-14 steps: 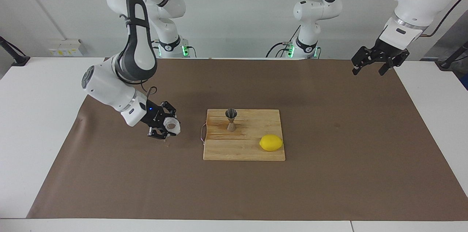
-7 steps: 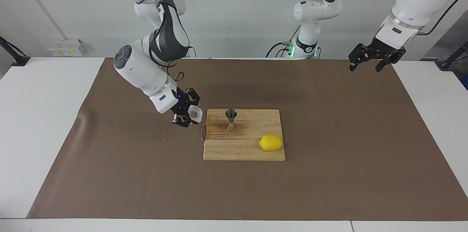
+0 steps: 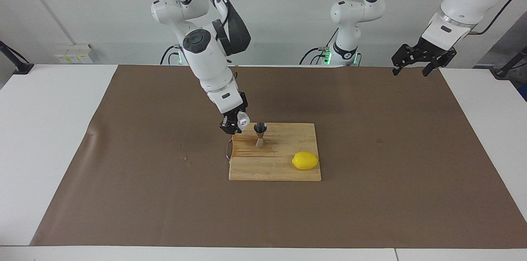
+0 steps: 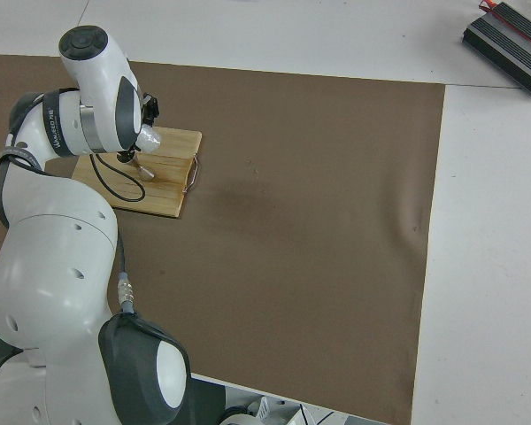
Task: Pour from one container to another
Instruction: 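Lift the white cup and carry it over the metal cup, then tilt the white cup with the right gripper to pour into the metal cup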
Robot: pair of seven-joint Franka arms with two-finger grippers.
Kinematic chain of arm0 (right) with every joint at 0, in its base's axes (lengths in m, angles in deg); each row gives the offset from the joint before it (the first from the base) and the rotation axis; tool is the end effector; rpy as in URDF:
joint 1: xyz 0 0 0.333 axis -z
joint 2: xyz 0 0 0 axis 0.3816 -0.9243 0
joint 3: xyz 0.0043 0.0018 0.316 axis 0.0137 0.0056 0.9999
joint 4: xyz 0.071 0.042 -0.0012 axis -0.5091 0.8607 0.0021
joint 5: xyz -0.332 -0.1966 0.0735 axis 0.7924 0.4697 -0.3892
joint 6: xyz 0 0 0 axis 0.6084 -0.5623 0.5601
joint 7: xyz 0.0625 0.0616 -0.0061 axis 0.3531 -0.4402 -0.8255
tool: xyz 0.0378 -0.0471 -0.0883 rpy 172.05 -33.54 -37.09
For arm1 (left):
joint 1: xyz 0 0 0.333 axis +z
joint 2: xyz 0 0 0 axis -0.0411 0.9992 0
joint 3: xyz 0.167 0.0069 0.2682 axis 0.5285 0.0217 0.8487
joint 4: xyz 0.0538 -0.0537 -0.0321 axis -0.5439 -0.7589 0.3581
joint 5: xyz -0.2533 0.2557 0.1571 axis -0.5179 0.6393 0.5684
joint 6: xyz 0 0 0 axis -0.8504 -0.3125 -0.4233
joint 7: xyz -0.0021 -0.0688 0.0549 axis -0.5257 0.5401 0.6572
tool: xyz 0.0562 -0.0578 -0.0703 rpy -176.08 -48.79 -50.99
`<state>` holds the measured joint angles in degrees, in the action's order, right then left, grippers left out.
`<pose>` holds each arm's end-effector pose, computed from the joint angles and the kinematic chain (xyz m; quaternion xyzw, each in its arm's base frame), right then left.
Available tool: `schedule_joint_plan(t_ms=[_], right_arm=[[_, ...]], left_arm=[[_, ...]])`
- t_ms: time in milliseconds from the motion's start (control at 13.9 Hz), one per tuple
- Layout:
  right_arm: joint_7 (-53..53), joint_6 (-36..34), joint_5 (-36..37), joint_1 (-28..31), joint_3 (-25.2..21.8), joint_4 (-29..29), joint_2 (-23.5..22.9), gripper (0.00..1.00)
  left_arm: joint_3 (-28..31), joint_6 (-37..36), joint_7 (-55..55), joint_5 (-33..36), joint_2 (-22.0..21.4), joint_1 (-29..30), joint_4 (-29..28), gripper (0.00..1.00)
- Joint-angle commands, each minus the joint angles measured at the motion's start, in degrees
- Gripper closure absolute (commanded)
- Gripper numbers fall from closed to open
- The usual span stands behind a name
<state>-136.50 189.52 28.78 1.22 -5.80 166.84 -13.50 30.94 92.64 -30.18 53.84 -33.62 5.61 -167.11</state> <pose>0.5923 0.2634 0.4526 -0.8115 -0.5739 -0.0975 0.0509 0.5348 -0.0423 0.6333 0.9989 -0.0289 -0.0299 0.0214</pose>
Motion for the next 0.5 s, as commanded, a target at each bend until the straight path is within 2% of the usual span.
schedule_joint_plan(t_ms=[0, 431], right_arm=[[4.1, 1.4, 5.6, -1.5, 0.1, 0.0, 0.2, 0.79], [7.7, 2.4, 14.3, -4.8, 0.1, 1.5, 0.0, 0.79]], left_arm=[[0.0, -0.7, -0.4, 1.0, -1.1, 0.6, -0.8, 0.0], [0.0, -0.8, -0.4, 1.0, -1.1, 0.7, -0.8, 0.0]])
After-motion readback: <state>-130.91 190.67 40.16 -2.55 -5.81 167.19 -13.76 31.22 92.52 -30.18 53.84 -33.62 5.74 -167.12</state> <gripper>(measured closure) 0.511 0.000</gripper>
